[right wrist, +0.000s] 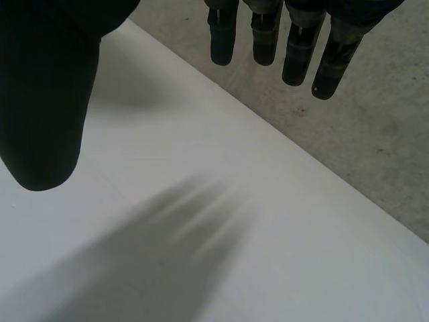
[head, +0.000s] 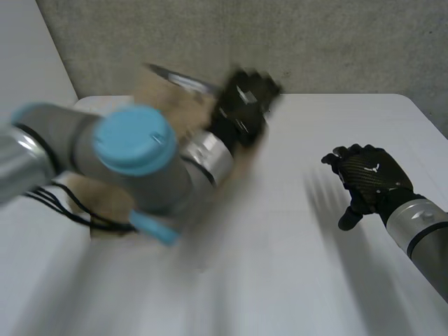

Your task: Fold the shorts.

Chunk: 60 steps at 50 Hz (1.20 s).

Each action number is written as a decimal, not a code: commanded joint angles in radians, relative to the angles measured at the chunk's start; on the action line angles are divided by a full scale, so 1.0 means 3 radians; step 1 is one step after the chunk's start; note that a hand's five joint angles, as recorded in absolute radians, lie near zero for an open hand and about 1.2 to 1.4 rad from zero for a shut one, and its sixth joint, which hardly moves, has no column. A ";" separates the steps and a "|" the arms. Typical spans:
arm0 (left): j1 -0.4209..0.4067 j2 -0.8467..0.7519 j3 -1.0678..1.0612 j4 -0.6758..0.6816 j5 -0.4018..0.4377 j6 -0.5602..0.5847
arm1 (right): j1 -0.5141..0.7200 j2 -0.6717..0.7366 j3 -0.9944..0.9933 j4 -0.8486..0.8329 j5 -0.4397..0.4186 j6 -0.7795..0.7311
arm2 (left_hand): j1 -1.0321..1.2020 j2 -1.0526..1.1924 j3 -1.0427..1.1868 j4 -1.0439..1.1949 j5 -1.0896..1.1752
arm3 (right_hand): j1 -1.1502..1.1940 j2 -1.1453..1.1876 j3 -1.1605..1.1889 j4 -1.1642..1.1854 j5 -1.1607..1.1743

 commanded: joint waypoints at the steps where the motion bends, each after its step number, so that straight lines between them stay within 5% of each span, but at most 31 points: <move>1: -0.0288 -0.0070 -0.0313 -0.0389 0.0298 0.0084 | -0.0141 -0.0021 -0.0017 -0.0022 0.0013 0.0008 | -0.2467 -0.2535 -0.2576 -0.2591 -0.2570 | -0.0064 -0.0132 -0.0098 -0.0181 -0.0211; 8: -0.0248 0.0175 -0.0370 -0.0589 -0.0135 0.0146 | -0.0233 -0.0031 -0.0073 0.0003 -0.0043 0.0019 | -0.2597 -0.2665 -0.2706 -0.2722 -0.2701 | -0.0064 -0.0132 -0.0098 -0.0181 -0.0211; 13: -0.0084 0.0578 -0.0635 -0.0809 -0.0977 0.0110 | -0.0228 -0.0031 -0.0129 0.0024 -0.0160 -0.0012 | -0.2587 -0.2655 -0.2697 -0.2712 -0.2691 | -0.0064 -0.0132 -0.0098 -0.0181 -0.0211; 17: -0.0028 0.0886 -0.1008 -0.0962 -0.1449 0.0079 | -0.0177 -0.0021 -0.0124 0.0044 -0.0543 -0.0221 | -0.2509 -0.2577 -0.2619 -0.2634 -0.2613 | -0.0064 -0.0132 -0.0098 -0.0181 -0.0211; 21: -0.0023 0.1131 -0.1437 -0.1136 -0.1639 -0.0043 | -0.0177 0.0025 -0.0119 0.0202 -0.0983 -0.0615 | -0.1954 -0.2022 -0.2063 -0.2079 -0.2058 | 0.0214 0.0146 0.0179 0.0097 0.0066; 26: -0.0028 0.1357 -0.1924 -0.1361 -0.1629 -0.0309 | -0.0018 0.0332 -0.0226 0.0371 -0.1199 -0.1039 | -0.1414 -0.1482 -0.1523 -0.1539 -0.1518 | 0.0576 0.0508 0.0542 0.0459 0.0429; 38: 0.0136 0.1577 -0.2747 -0.1546 -0.1619 -0.0442 | 0.0232 0.1135 -0.0799 0.0479 -0.0759 -0.1500 | -0.1285 -0.1353 -0.1394 -0.1410 -0.1389 | 0.1046 0.0978 0.1012 0.0929 0.0899; 45: 0.0483 0.1551 -0.3029 -0.1254 -0.1527 -0.0432 | 0.0233 0.1442 -0.0993 0.0453 -0.0728 -0.1500 | -0.1775 -0.1843 -0.1884 -0.1899 -0.1878 | 0.1730 0.1662 0.1696 0.1613 0.1583; 52: 0.0606 0.1505 -0.3075 -0.0948 -0.1522 -0.0427 | 0.0233 0.1478 -0.1060 0.0464 -0.0626 -0.1490 | -0.2039 -0.2107 -0.2148 -0.2164 -0.2143 | 0.4006 0.3939 0.3972 0.3890 0.3859; 60: 0.0627 0.1434 -0.3080 -0.0646 -0.1522 -0.0253 | 0.0233 0.1355 -0.1029 0.0474 -0.0595 -0.1337 | -0.1971 -0.2039 -0.2080 -0.2095 -0.2075 | 0.4008 0.3940 0.3974 0.3891 0.3861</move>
